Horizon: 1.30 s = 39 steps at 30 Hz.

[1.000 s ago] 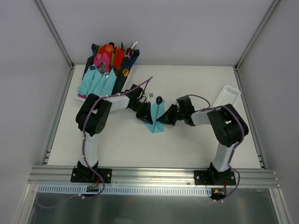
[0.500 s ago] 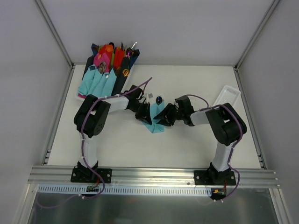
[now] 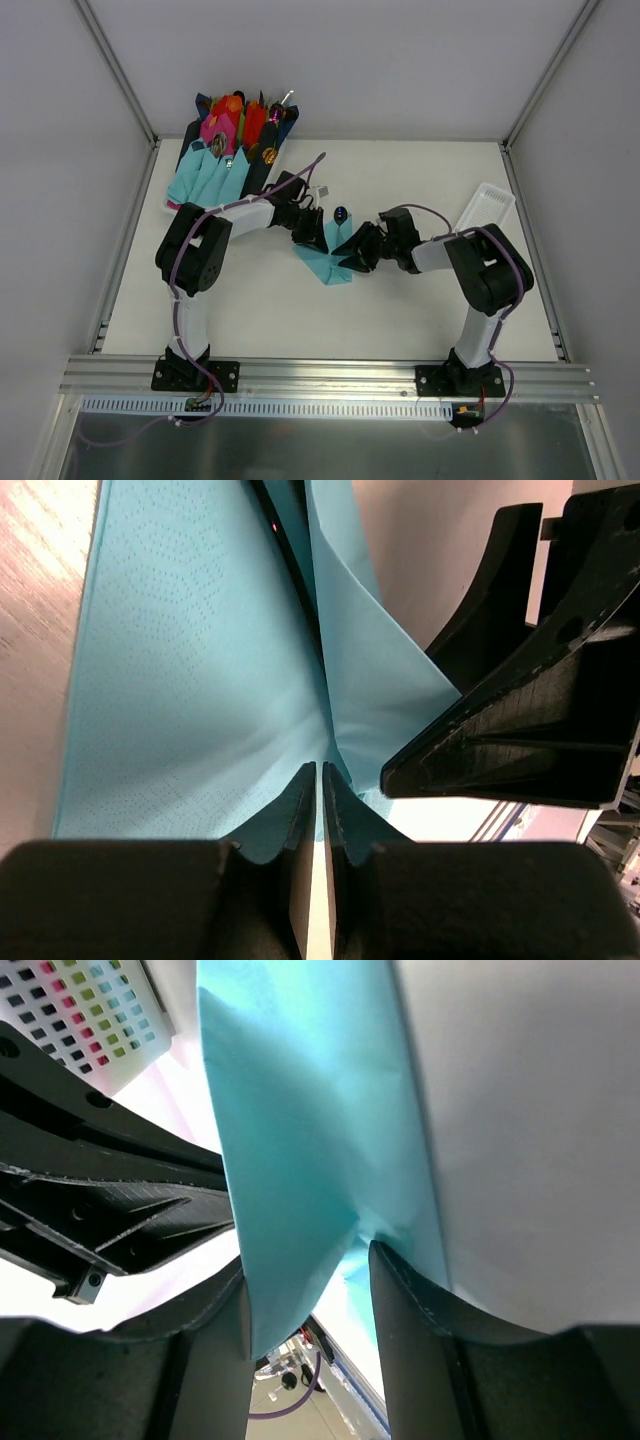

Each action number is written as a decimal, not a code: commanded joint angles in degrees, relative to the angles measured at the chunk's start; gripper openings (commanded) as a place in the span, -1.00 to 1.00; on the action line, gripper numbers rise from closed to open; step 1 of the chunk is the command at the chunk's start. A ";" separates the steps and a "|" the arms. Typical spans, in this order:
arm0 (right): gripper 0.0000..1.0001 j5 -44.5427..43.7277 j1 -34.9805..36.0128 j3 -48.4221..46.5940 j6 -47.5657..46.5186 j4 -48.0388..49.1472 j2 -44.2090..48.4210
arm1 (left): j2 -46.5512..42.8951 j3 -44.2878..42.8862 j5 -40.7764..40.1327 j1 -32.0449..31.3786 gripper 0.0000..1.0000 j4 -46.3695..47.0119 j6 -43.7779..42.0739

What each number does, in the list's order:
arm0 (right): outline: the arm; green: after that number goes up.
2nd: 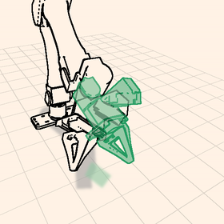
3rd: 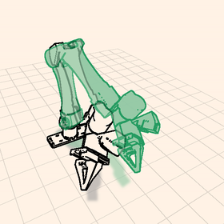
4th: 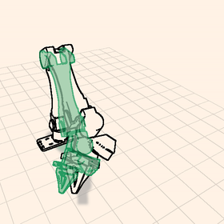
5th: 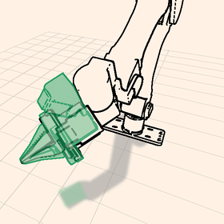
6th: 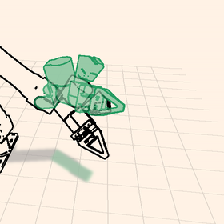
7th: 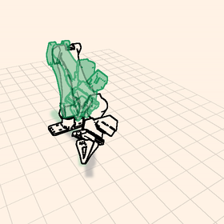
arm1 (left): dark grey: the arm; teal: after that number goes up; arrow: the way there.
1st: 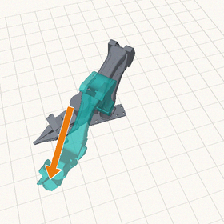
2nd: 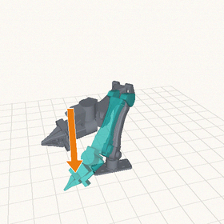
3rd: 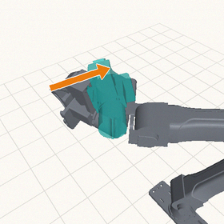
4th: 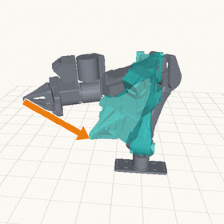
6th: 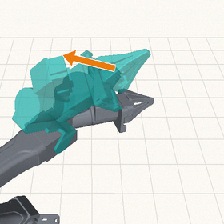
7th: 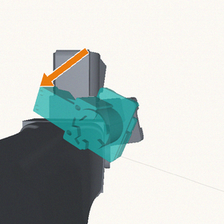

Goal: Place the utensils on the paper napkin and roll it up

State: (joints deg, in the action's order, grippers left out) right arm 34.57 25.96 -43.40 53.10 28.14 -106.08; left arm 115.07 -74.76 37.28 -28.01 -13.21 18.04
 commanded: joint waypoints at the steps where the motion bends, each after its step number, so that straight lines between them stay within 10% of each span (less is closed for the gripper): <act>1: -0.04 0.33 -1.87 1.56 -0.54 1.30 3.60 | -0.45 -1.27 1.13 0.41 -0.87 -0.41 0.50; 23: -0.68 1.12 -6.35 3.67 -1.16 1.21 6.68 | -1.86 1.64 8.34 -2.49 -0.33 -0.50 -2.49; 39: -0.77 1.20 -6.44 3.49 -1.16 1.21 6.15 | -3.44 3.04 11.24 -4.68 -0.24 -0.06 -5.30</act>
State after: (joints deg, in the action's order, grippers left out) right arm 35.20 19.88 -39.92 52.82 28.47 -101.51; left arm 115.04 -72.25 46.48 -31.88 -13.28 14.98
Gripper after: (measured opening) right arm 0.117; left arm 0.376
